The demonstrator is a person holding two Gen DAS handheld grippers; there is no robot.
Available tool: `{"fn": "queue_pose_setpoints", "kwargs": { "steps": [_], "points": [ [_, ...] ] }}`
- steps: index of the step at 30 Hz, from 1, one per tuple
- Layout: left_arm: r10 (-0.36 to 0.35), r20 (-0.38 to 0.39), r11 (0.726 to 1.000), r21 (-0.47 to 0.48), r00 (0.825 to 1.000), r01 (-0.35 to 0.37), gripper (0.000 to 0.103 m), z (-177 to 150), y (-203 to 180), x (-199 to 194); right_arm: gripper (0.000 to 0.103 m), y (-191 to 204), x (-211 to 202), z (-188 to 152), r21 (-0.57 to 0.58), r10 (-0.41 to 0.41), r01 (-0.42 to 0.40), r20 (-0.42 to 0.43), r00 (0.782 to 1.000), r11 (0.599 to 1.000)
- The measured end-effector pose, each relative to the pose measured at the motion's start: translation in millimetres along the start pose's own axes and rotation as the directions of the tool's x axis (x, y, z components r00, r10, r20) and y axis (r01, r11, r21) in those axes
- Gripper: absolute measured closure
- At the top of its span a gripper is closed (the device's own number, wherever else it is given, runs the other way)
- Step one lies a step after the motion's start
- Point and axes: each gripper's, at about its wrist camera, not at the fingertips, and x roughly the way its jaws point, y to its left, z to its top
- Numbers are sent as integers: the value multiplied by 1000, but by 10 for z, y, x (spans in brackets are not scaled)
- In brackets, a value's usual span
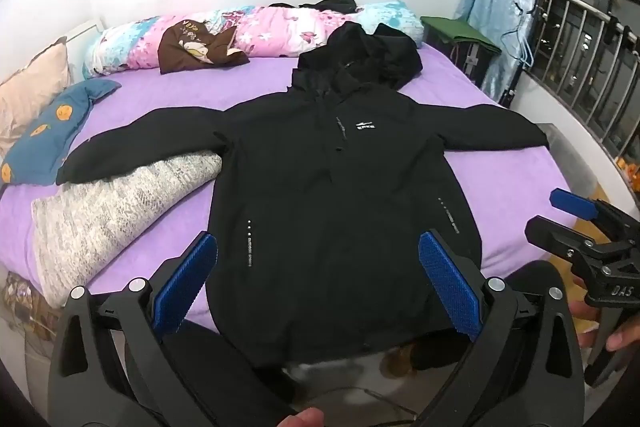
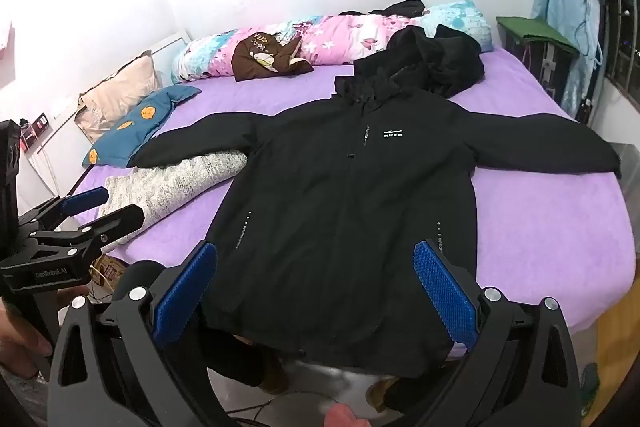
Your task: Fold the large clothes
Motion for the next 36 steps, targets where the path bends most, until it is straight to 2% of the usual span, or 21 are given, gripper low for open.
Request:
{"fn": "queue_pose_setpoints", "kwargs": {
  "steps": [36],
  "points": [
    [-8, 5, 1000, -20, 1000, 9, 6, -8, 149, -64, 6, 42, -74, 63, -17, 6, -5, 11, 1000, 1000]
  ]
}}
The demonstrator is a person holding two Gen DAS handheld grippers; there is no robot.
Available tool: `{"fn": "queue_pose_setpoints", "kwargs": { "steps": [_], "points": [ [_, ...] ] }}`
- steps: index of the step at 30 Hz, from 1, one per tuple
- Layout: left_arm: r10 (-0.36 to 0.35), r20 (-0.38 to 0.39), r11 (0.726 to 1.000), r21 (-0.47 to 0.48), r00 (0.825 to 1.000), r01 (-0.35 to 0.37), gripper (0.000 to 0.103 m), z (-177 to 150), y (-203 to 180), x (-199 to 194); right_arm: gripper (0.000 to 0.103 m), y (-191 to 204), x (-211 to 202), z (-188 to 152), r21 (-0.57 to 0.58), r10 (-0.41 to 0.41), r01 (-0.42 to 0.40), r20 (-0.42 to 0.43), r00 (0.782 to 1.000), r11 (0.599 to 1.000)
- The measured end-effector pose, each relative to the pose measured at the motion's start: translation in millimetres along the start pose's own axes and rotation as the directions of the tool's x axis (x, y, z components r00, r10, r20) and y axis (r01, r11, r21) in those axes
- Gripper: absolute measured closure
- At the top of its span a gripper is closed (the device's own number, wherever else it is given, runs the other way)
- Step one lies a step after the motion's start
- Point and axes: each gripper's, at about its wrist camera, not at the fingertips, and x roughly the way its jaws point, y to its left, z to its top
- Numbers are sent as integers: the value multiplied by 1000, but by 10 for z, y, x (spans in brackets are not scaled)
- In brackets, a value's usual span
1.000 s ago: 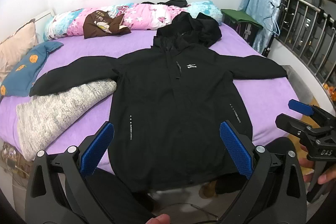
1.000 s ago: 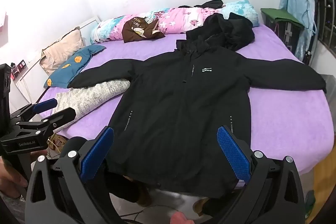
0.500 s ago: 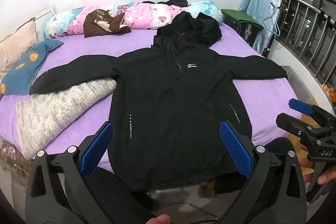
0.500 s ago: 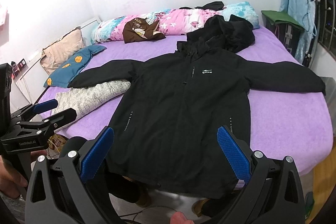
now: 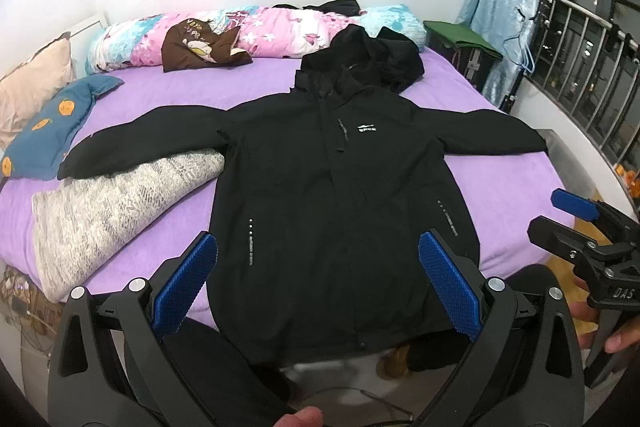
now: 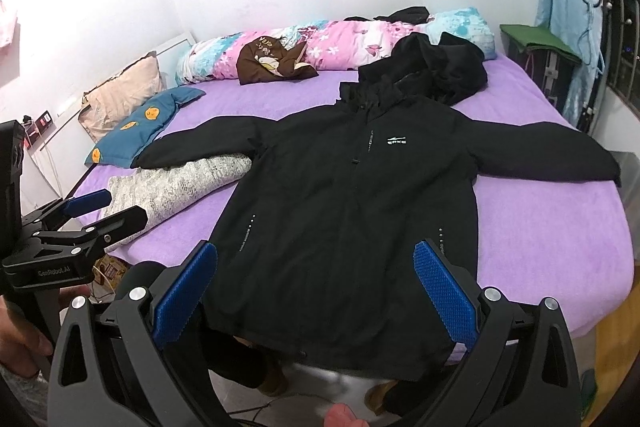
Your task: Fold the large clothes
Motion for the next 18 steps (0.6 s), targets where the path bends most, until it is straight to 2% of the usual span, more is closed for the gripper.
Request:
{"fn": "queue_pose_setpoints", "kwargs": {
  "steps": [18],
  "points": [
    [14, 7, 1000, -10, 1000, -14, 6, 17, 7, -38, 6, 15, -9, 1, -2, -1, 1, 4, 1000, 1000]
  ]
}}
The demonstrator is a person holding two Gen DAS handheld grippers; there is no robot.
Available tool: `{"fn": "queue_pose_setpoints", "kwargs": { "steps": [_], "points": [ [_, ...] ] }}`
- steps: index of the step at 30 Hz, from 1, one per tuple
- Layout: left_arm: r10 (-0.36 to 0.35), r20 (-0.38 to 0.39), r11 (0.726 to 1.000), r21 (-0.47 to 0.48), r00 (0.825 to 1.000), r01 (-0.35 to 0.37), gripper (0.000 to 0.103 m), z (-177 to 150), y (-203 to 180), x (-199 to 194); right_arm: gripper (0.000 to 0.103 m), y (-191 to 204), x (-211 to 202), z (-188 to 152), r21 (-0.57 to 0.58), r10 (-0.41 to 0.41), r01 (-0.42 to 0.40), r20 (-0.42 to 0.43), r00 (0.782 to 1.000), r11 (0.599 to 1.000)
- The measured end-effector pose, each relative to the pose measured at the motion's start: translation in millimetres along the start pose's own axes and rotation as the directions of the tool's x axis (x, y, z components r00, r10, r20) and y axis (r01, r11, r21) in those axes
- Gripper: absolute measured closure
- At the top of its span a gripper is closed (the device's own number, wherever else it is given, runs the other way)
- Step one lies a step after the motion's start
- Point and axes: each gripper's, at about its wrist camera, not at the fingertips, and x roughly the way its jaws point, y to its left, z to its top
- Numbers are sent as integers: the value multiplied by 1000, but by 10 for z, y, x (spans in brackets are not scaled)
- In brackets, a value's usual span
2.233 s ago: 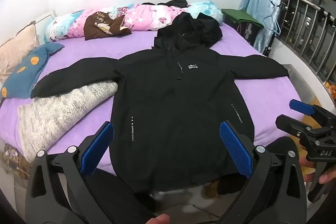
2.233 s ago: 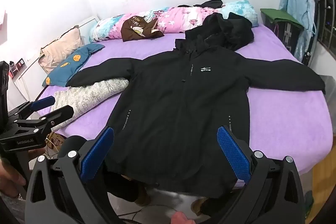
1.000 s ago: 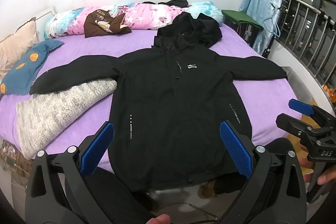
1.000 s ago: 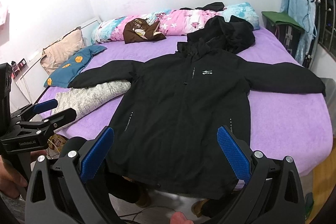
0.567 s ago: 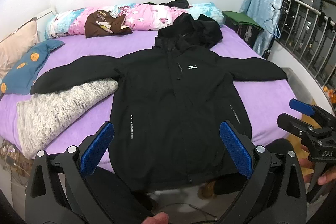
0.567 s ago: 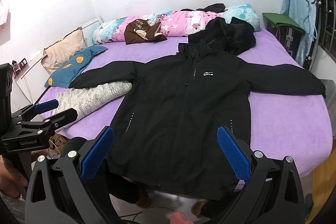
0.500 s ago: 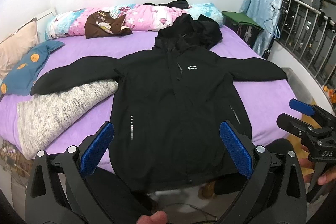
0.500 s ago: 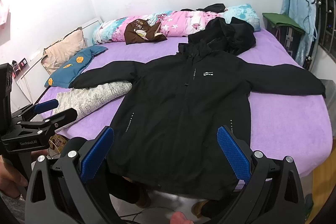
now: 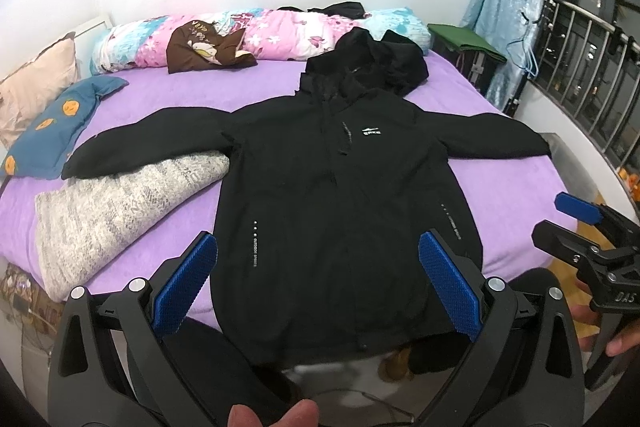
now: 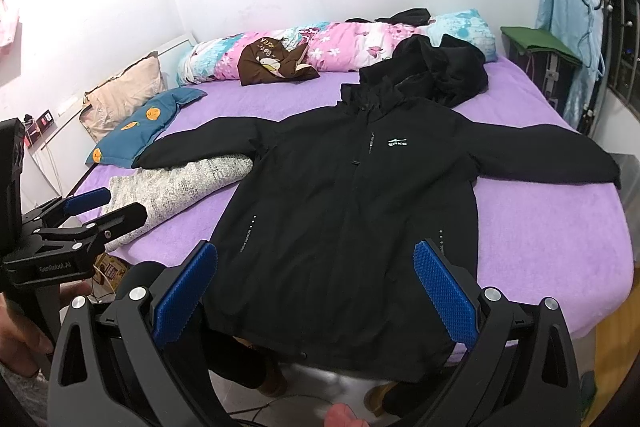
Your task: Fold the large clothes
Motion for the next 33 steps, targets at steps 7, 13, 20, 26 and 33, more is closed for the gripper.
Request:
{"fn": "queue_pose_setpoints", "kwargs": {
  "steps": [7, 13, 20, 26, 33],
  "points": [
    [-5, 0, 1000, -1, 1000, 5, 6, 16, 34, 11, 6, 2, 1, -4, -1, 1, -1, 1, 1000, 1000],
    [-2, 0, 1000, 0, 1000, 2, 6, 20, 36, 8, 6, 13, 1, 0, -4, 2, -2, 1, 1000, 1000],
    [2, 2, 1000, -4, 1000, -2, 6, 19, 43, 7, 6, 17, 3, -10, 0, 4, -4, 4, 1000, 1000],
    [0, 0, 1000, -9, 1000, 0, 6, 27, 56, 13, 6, 77, -19, 34, -14, -5, 5, 10, 1000, 1000],
    [-3, 7, 1000, -15, 1000, 3, 6, 18, 66, 13, 6, 95, -3, 30, -24, -4, 5, 14, 1000, 1000]
  ]
}}
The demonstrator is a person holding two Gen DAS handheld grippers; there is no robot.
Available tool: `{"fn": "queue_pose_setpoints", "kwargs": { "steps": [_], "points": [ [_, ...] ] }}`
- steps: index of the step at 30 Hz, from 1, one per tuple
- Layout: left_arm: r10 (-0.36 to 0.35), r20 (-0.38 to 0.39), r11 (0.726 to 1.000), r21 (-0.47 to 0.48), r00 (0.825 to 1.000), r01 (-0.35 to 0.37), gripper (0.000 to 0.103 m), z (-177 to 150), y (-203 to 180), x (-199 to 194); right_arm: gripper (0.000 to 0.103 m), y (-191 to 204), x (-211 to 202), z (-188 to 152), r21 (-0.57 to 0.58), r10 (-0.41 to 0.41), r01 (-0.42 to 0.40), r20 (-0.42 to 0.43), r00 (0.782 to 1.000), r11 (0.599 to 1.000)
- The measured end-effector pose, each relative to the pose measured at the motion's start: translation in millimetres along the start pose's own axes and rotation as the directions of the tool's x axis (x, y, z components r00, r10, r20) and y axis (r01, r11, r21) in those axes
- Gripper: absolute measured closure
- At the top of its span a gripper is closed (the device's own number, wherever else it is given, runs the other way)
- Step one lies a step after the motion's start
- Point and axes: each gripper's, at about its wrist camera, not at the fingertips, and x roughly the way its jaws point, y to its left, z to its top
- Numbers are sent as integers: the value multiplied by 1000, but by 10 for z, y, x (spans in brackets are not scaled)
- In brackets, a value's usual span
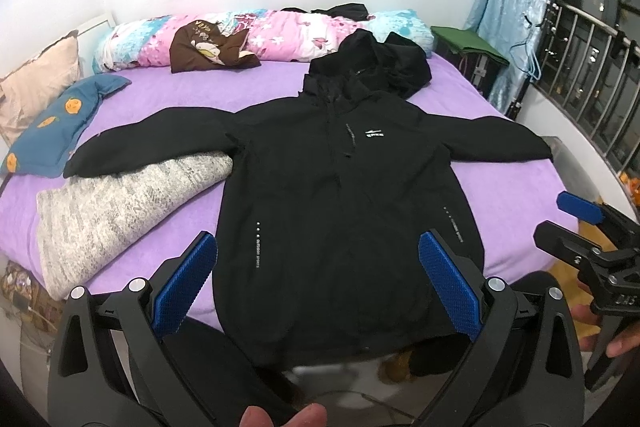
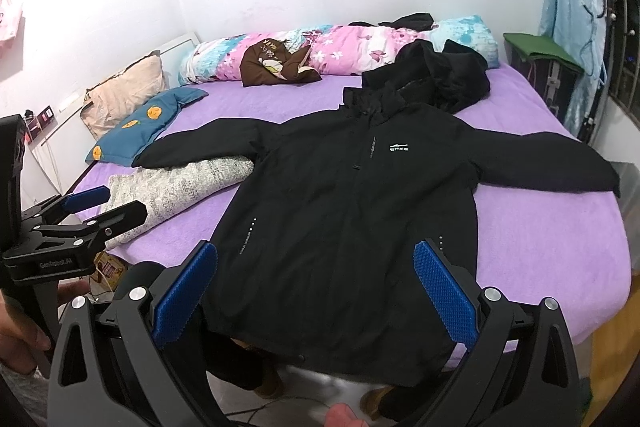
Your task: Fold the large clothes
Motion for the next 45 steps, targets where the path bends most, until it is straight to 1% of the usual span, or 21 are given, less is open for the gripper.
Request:
{"fn": "queue_pose_setpoints", "kwargs": {
  "steps": [3, 7, 12, 15, 18, 21, 22, 23, 25, 28, 29, 31, 34, 35, 36, 37, 39, 40, 41, 42, 45],
  "points": [
    [-56, 19, 997, -53, 998, 57, 6, 9, 107, -9, 6, 20, 21, 10, -13, -6, 6, 4, 1000, 1000],
    [-28, 19, 992, -119, 999, 31, 6, 60, 343, 64, 6, 94, 148, 121, -36, -9, 10, 7, 1000, 999],
    [19, 25, 971, -241, 1000, -12, 6, 114, 907, 214, 6, 351, 446, 315, -99, 3, -2, 3, 1000, 995],
    [56, 26, 951, -306, 998, -45, 6, 116, 1292, 291, 6, 594, 657, 455, -151, 21, -20, 11, 1000, 988],
    [77, 18, 928, -368, 997, -65, 6, 141, 1674, 397, 6, 850, 861, 601, -218, 24, -17, 26, 999, 976],
    [81, 10, 906, -417, 997, -69, 6, 130, 1997, 493, 6, 1068, 1068, 741, -262, 58, -48, 28, 998, 964],
    [80, 6, 897, -437, 997, -69, 6, 128, 2101, 530, 6, 1145, 1144, 779, -272, 63, -53, 27, 998, 961],
    [72, 7, 882, -467, 997, -61, 6, 117, 2248, 579, 6, 1221, 1215, 807, -286, 62, -51, 29, 998, 957],
    [80, 5, 859, -508, 997, -66, 6, 101, 2478, 660, 6, 1350, 1350, 854, -318, 62, -50, 26, 998, 947],
    [98, 3, 838, -540, 995, -81, 6, 111, 2728, 785, 6, 1549, 1596, 896, -364, 60, -51, 12, 998, 930],
    [101, 4, 825, -559, 995, -81, 6, 113, 2858, 850, 6, 1602, 1676, 913, -378, 61, -55, 3, 998, 924],
    [101, 3, 809, -583, 995, -80, 6, 118, 3031, 960, 6, 1713, 1877, 961, -408, 67, -66, -11, 998, 911],
    [71, 22, 768, -639, 997, -40, 6, 128, 3387, 1182, 6, 1885, 2163, 1032, -467, 48, -44, -2, 999, 883],
    [56, 38, 748, -663, 998, -17, 6, 134, 3542, 1273, 6, 1938, 2249, 1065, -483, 43, -38, -2, 999, 875],
    [41, 61, 734, -679, 997, 11, 6, 137, 3667, 1362, 6, 1986, 2341, 1097, -496, 41, -34, 3, 999, 868],
    [23, 100, 727, -685, 995, 52, 6, 142, 3829, 1483, 6, 2017, 2423, 1136, -505, 35, -28, 4, 999, 863],
    [18, 109, 740, -670, 994, 60, 6, 167, 4030, 1684, 6, 2093, 2632, 1199, -522, 29, -25, -1, 1000, 853],
    [6, 114, 738, -671, 993, 72, 6, 167, 4141, 1796, 6, 2133, 2730, 1215, -536, 21, -19, -2, 1000, 844],
    [-4, 119, 727, -682, 993, 84, 6, 163, 4215, 1870, 6, 2155, 2808, 1226, -549, 11, -11, -4, 1000, 836],
    [-21, 134, 701, -705, 991, 110, 6, 142, 4346, 1967, 6, 2188, 2913, 1214, -571, 3, -5, -5, 1000, 821],
    [-23, 153, 665, -736, 988, 129, 6, 106, 4590, 2138, 6, 2223, 3140, 1205, -587, -9, -4, -20, 1000, 810]
  ]
}}
